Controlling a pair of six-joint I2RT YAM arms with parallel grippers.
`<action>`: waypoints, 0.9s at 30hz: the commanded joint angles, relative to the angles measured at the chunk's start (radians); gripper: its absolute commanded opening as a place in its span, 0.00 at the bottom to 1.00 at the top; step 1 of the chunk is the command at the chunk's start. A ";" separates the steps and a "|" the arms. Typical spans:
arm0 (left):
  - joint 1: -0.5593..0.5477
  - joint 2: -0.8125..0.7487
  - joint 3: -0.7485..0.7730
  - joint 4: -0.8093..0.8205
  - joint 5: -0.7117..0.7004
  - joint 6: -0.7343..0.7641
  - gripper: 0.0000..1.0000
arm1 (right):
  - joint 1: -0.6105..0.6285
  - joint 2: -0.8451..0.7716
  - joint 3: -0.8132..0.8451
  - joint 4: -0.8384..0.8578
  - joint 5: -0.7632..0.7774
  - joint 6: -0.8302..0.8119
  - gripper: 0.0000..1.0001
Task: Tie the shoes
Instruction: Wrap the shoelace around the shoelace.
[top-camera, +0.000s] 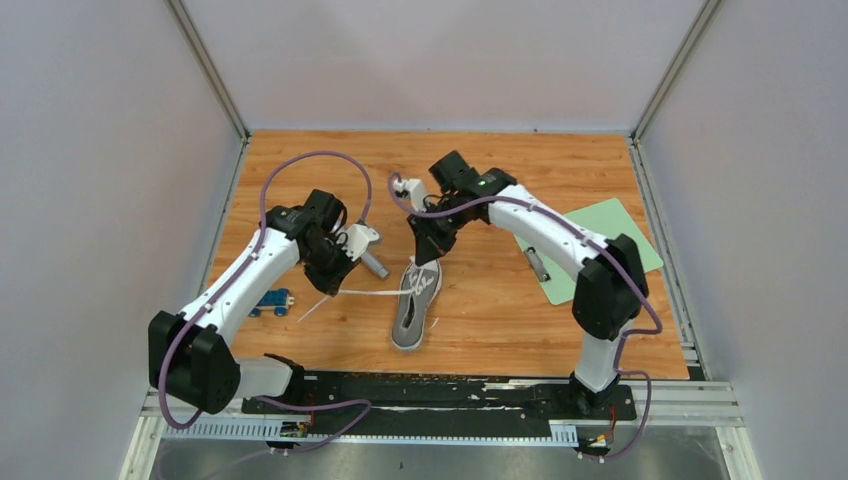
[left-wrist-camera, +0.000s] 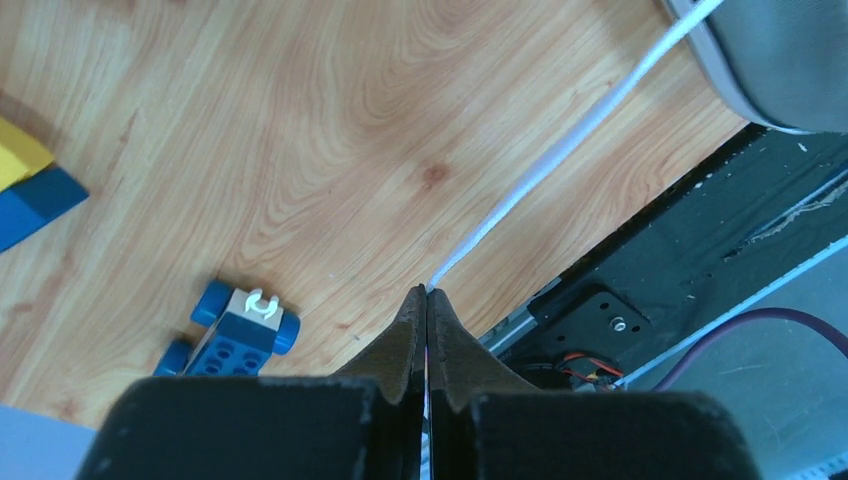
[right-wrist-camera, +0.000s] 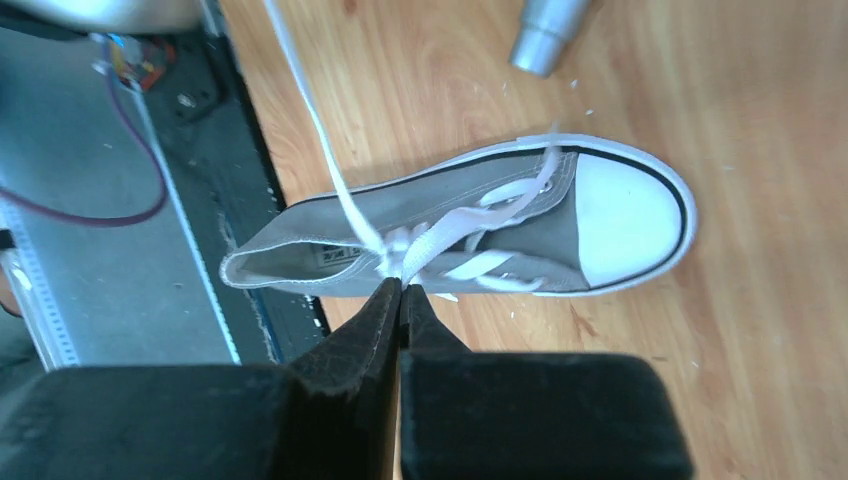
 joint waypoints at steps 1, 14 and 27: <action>-0.029 0.045 0.062 0.001 0.067 0.045 0.00 | -0.067 -0.128 0.015 0.043 -0.172 0.011 0.00; -0.055 0.101 0.159 -0.030 0.309 0.030 0.00 | -0.216 -0.246 -0.229 0.077 -0.224 0.034 0.03; -0.151 0.423 0.206 0.102 0.351 -0.083 0.00 | -0.373 -0.321 -0.612 0.348 0.025 0.425 0.02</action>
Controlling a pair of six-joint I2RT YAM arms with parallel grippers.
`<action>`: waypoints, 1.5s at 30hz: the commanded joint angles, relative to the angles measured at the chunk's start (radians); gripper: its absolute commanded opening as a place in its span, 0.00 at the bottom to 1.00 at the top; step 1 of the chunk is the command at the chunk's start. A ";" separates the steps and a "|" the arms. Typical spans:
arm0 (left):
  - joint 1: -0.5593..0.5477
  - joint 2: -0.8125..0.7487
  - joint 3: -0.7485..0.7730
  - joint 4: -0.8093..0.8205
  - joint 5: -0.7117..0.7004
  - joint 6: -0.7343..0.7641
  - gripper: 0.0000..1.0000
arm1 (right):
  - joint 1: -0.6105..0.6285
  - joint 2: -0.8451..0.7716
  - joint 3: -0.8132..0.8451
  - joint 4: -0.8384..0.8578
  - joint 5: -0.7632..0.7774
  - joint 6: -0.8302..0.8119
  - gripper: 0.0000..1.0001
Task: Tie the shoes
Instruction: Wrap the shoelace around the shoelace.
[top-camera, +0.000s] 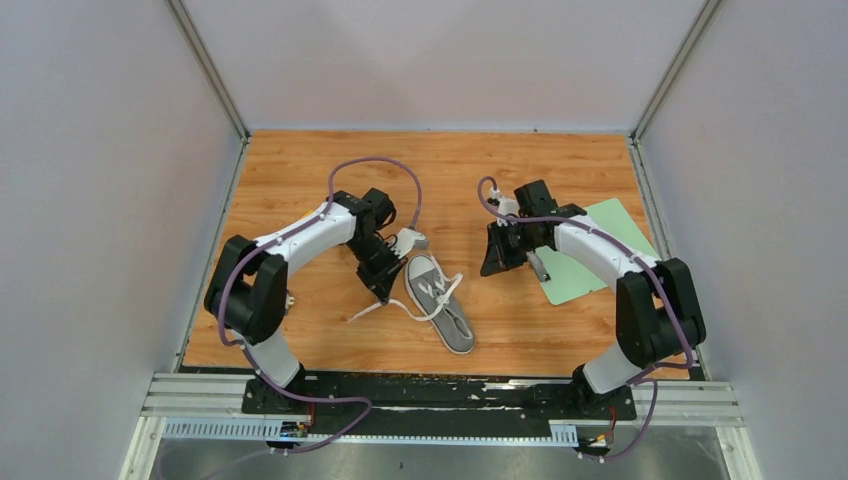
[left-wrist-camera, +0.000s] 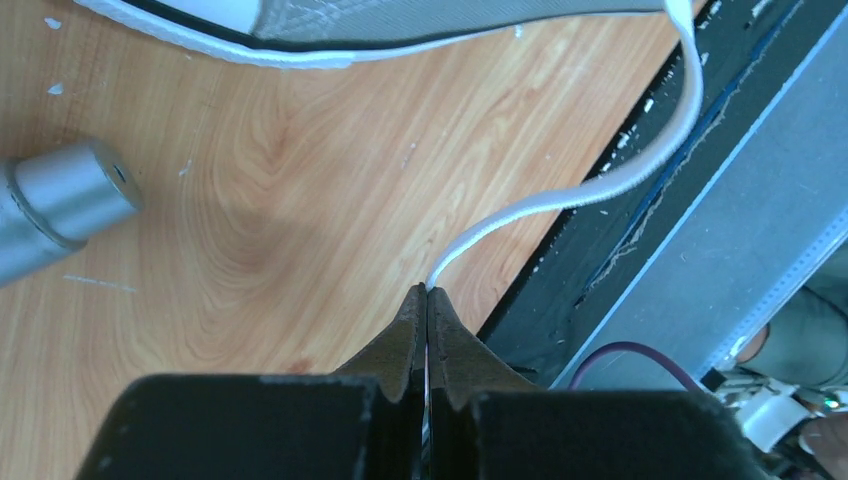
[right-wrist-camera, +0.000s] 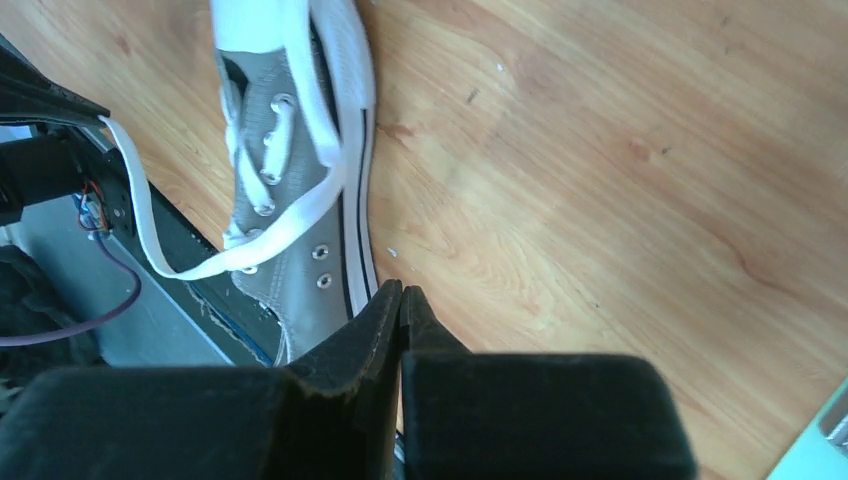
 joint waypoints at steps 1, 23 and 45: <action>0.004 0.032 0.066 0.032 -0.005 -0.057 0.00 | -0.005 0.031 -0.023 0.091 -0.030 0.133 0.02; 0.005 -0.017 0.174 -0.092 0.184 -0.080 0.00 | 0.093 -0.133 0.083 -0.059 -0.102 -0.530 0.69; 0.005 -0.017 -0.158 0.481 0.465 -0.443 0.00 | 0.370 -0.007 -0.135 -0.047 -0.133 -0.635 0.36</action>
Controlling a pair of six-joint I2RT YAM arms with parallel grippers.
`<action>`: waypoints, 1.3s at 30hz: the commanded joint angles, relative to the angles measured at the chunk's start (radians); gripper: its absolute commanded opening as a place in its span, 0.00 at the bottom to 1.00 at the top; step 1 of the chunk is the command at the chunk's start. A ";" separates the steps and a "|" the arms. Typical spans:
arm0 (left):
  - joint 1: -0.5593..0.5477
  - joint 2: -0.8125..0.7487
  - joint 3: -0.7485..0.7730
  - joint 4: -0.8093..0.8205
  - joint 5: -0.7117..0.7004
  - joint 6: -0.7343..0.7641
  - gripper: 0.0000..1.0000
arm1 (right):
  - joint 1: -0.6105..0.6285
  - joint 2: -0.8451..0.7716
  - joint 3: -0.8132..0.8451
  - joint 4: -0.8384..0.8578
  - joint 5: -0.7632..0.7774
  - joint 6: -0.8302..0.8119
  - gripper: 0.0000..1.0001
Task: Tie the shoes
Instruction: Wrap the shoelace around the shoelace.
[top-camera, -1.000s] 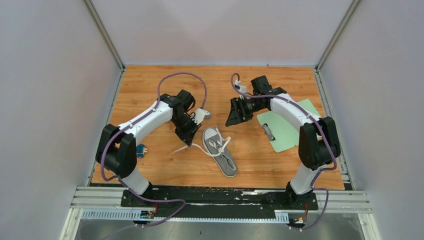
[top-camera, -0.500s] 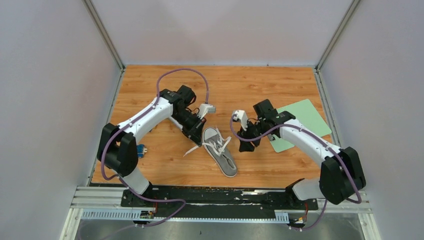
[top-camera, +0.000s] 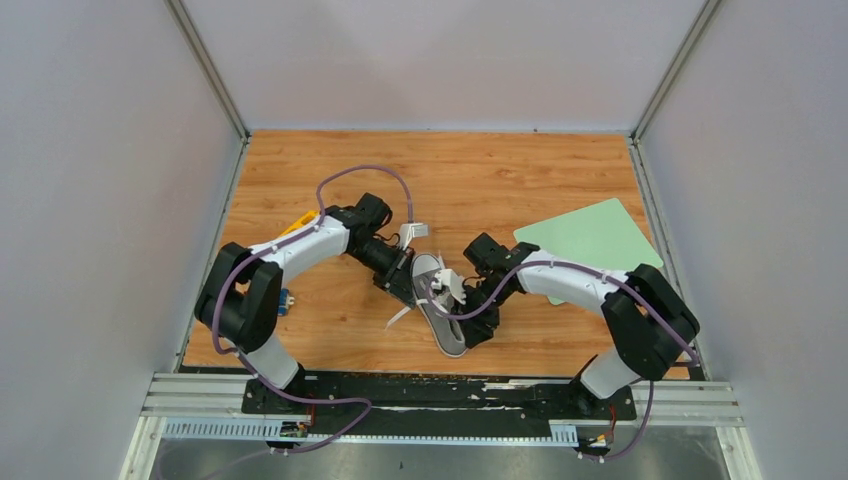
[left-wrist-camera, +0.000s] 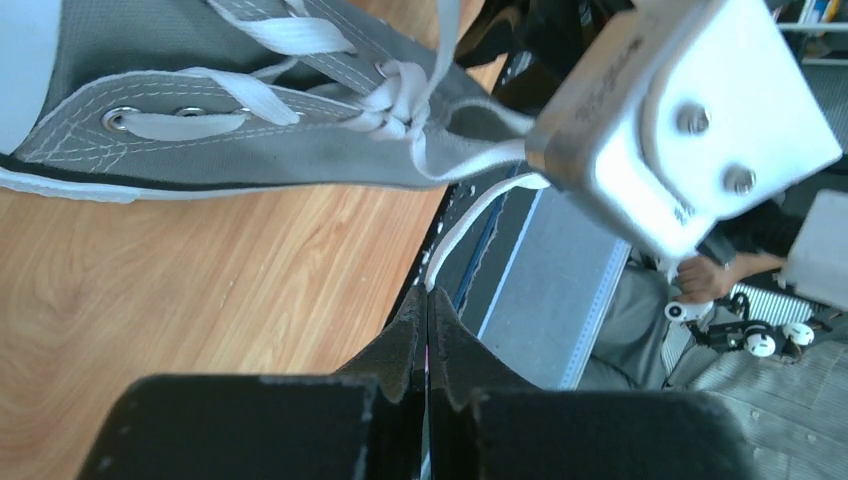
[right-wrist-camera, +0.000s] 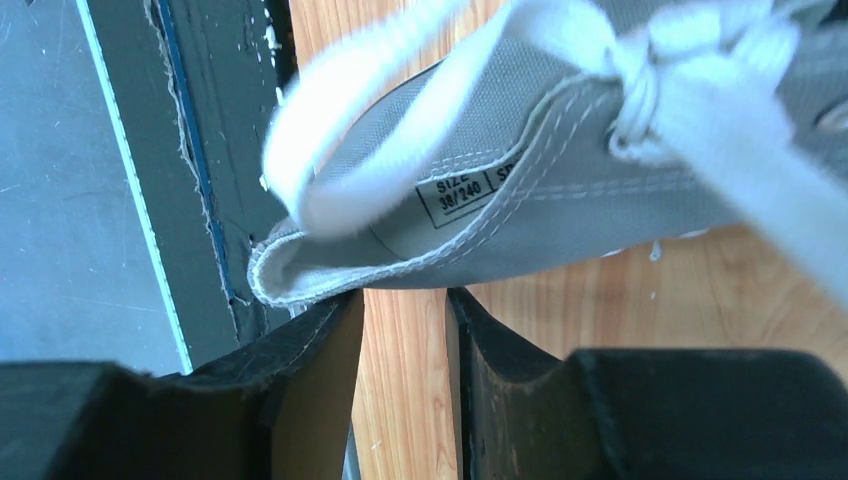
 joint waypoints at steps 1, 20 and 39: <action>0.001 0.004 -0.055 0.243 0.066 -0.132 0.00 | 0.011 0.006 0.044 0.053 -0.024 0.024 0.37; 0.004 -0.086 -0.284 0.874 0.161 -0.345 0.00 | -0.626 0.070 0.618 0.361 -0.433 1.011 0.99; 0.103 -0.233 -0.402 1.059 0.085 -0.486 0.00 | -0.246 0.011 0.328 0.030 -0.220 0.275 0.50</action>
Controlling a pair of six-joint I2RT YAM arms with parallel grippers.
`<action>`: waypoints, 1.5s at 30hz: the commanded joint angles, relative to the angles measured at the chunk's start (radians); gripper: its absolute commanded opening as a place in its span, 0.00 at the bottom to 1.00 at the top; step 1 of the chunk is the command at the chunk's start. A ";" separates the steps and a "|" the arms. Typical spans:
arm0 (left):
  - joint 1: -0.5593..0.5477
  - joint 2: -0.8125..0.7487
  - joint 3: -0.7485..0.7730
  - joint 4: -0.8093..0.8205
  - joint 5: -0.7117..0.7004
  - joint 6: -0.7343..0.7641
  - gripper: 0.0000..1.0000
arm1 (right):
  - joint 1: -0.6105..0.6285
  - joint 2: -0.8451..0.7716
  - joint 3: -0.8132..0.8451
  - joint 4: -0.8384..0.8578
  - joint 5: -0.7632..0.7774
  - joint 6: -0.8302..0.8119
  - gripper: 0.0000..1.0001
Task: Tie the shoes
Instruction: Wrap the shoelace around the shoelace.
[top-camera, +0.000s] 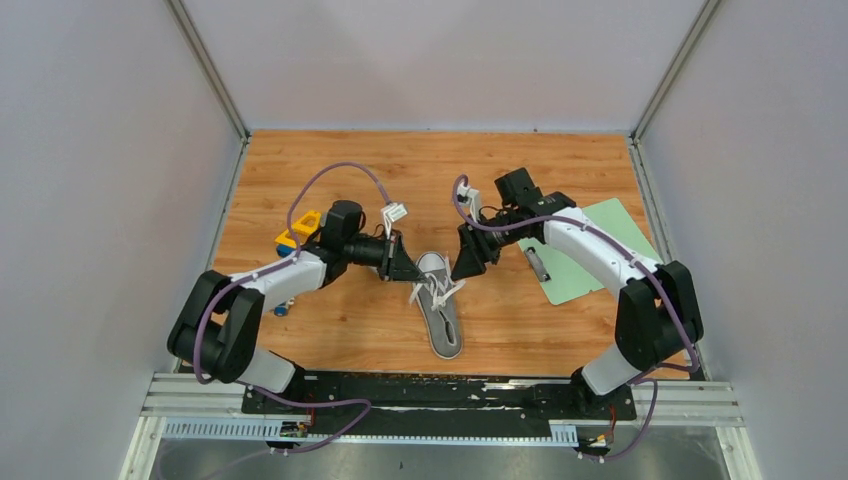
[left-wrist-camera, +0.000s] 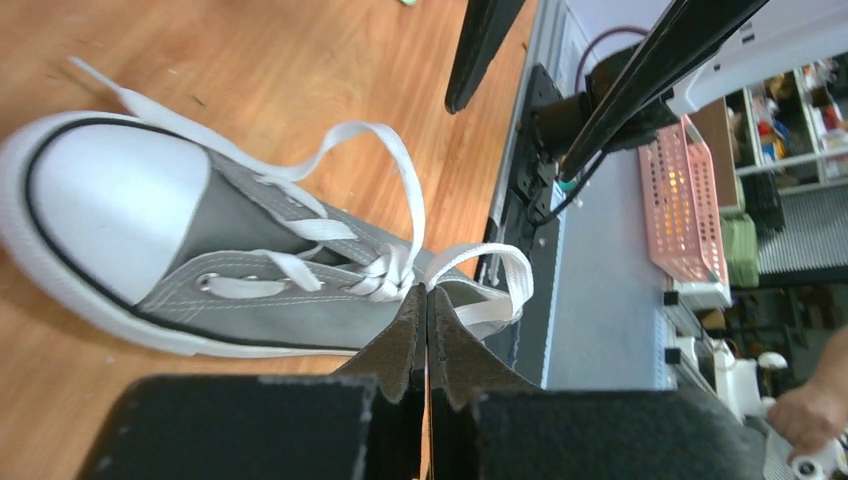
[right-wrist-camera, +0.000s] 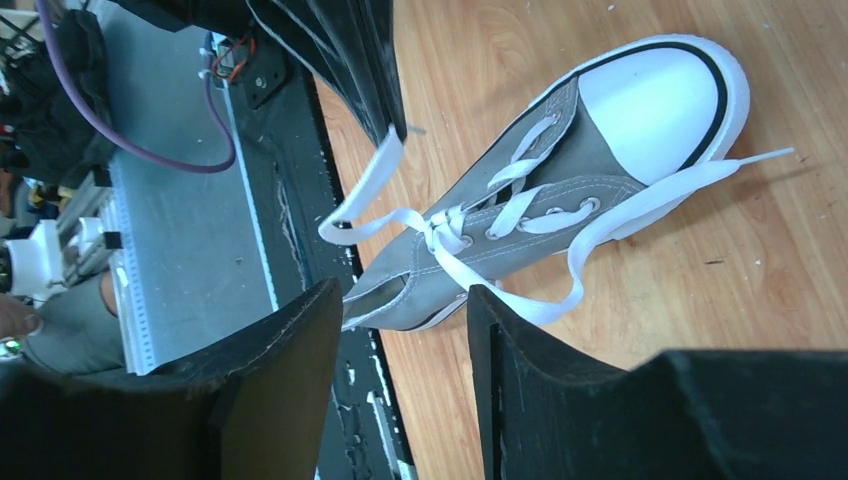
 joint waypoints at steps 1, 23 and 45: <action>0.054 -0.091 -0.045 0.087 -0.026 -0.047 0.00 | 0.045 -0.009 0.018 0.002 0.050 -0.086 0.50; 0.093 -0.113 -0.066 0.083 -0.081 -0.066 0.00 | 0.198 0.103 0.068 0.046 0.025 -0.054 0.50; -0.034 0.029 0.030 -0.072 -0.046 0.095 0.00 | 0.152 0.107 0.113 0.133 0.160 0.048 0.00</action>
